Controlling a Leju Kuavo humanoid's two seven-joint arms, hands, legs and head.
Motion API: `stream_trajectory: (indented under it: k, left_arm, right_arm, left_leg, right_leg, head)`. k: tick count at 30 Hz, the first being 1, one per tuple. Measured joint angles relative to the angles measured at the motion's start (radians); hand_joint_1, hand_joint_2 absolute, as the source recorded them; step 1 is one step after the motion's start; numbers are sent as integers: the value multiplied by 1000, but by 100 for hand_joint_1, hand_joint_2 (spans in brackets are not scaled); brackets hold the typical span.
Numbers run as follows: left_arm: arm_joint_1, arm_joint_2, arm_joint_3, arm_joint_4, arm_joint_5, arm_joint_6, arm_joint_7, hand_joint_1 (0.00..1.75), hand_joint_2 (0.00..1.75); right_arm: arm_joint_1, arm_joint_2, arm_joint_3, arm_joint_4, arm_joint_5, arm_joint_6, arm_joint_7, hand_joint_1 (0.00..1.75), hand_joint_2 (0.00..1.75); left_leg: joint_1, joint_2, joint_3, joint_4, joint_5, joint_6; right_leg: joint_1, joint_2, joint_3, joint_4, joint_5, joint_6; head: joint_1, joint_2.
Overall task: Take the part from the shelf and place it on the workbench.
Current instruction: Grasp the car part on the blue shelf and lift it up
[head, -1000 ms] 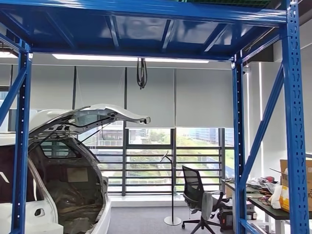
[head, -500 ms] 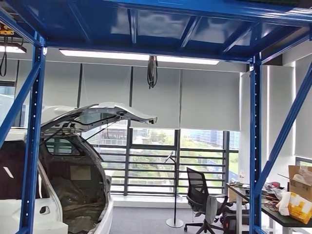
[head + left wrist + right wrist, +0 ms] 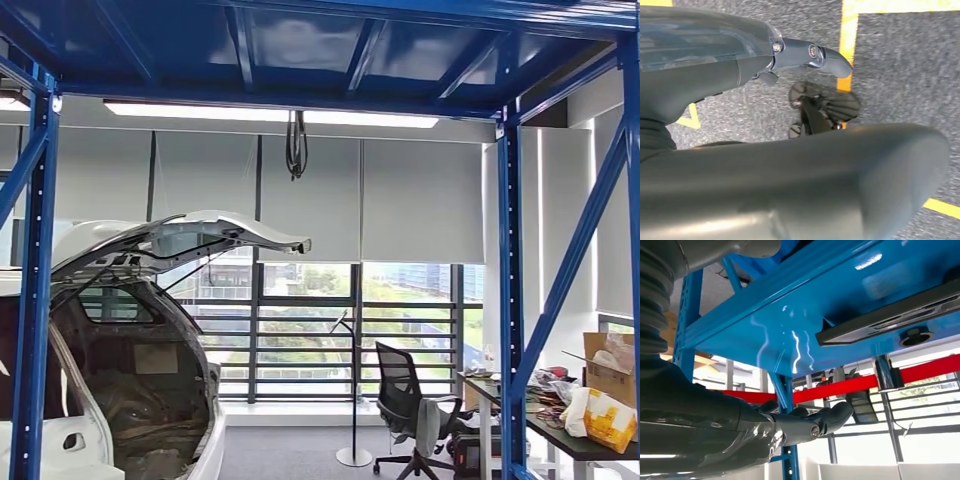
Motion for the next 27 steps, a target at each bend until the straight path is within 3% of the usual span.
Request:
stream_trajectory:
  k: [2, 6, 8, 9, 11, 12, 13, 14, 16, 18, 20, 23, 25, 27]
  left_arm:
    - [-1, 0, -1, 0, 0, 0, 0, 0, 0]
    - [-1, 1, -1, 1, 0, 2, -2, 0, 0]
    - [-2, 2, -1, 1, 0, 4, -4, 0, 0]
    - [-2, 3, -1, 1, 0, 4, -5, 0, 0]
    - [-4, 3, -2, 1, 0, 4, -5, 0, 0]
    - [-3, 3, -2, 1, 0, 4, -5, 0, 0]
    - [-3, 3, -2, 1, 0, 5, -5, 0, 0]
    - [-2, 3, -2, 1, 0, 6, -5, 0, 0]
    - [-2, 3, -2, 1, 0, 7, -6, 0, 0]
    - [-3, 2, -2, 1, 0, 7, -6, 0, 0]
    - [-4, 2, -2, 1, 0, 7, -6, 0, 0]
    - [-5, 3, -2, 1, 0, 7, -7, 0, 0]
    - [-5, 4, -2, 1, 0, 7, -8, 0, 0]
    - [-3, 5, -2, 1, 0, 7, -9, 0, 0]
  right_arm:
    - [-1, 1, 0, -1, 1, -3, -1, 0, 175]
    - [-1, 4, -5, -7, 4, -12, -1, 0, 175]
    - [-1, 6, -8, -14, 8, -20, -1, 0, 175]
    - [0, 7, -10, -18, 12, -25, -1, 0, 175]
    - [2, 8, -14, -21, 29, -38, 1, 0, 175]
    - [7, 10, -17, -25, 46, -49, 5, 0, 175]
    - [11, 12, -19, -30, 68, -65, 11, 0, 175]
    - [15, 17, -23, -40, 95, -84, 19, 0, 175]
    - [20, 30, -35, -73, 151, -120, 37, 0, 175]
    - [20, 47, -49, -119, 182, -135, 48, 0, 175]
    - [19, 59, -62, -157, 185, -128, 51, 0, 175]
    - [19, 71, -83, -192, 180, -113, 51, 0, 175]
    - [19, 77, -91, -199, 179, -109, 49, 0, 175]
    - [25, 83, -95, -199, 180, -108, 46, 0, 175]
  left_leg:
    - [3, -1, 43, -103, 51, -3]
    - [-4, -3, 61, -135, 39, 25]
    - [-4, -3, 70, -137, 32, 38]
    - [-4, -3, 76, -138, 28, 44]
    - [-8, -3, 86, -138, 20, 51]
    - [-11, -3, 90, -138, 16, 53]
    - [-14, -4, 96, -138, 11, 54]
    - [-16, -5, 103, -138, 5, 55]
    - [-19, -6, 119, -139, -7, 53]
    - [-19, -7, 130, -142, -16, 47]
    - [-18, -6, 132, -147, -20, 38]
    - [-21, -5, 129, -132, -39, 25]
    - [-20, -5, 83, -39, -79, 19]
    - [-17, -5, 10, 76, -109, 12]
  right_leg:
    - [-1, 3, 8, 12, -18, 15]
    - [-4, 3, 10, 19, -35, 35]
    - [-8, 0, -4, 62, -60, 42]
    - [-8, -2, -28, 113, -82, 45]
    - [-8, -2, -107, 249, -127, 46]
    - [-8, -2, -142, 299, -133, 45]
    - [-7, -2, -164, 317, -122, 41]
    - [-5, -2, -165, 293, -89, 36]
    - [4, -2, -127, 171, -3, 21]
    - [16, -3, -91, 79, 40, 6]
    - [22, -2, -82, 57, 34, -5]
    - [13, -3, -56, 19, 29, -14]
    - [10, -5, -37, 5, 26, -17]
    - [9, -4, -28, 6, 18, -19]
  head:
    - [0, 0]
    - [-1, 0]
    - [-1, 0]
    - [-1, 0]
    - [-2, 0]
    - [-2, 0]
    - [-2, 0]
    - [-2, 0]
    - [-2, 0]
    - [-2, 0]
    - [-3, 1]
    - [-4, 1]
    - [-4, 1]
    - [-4, 1]
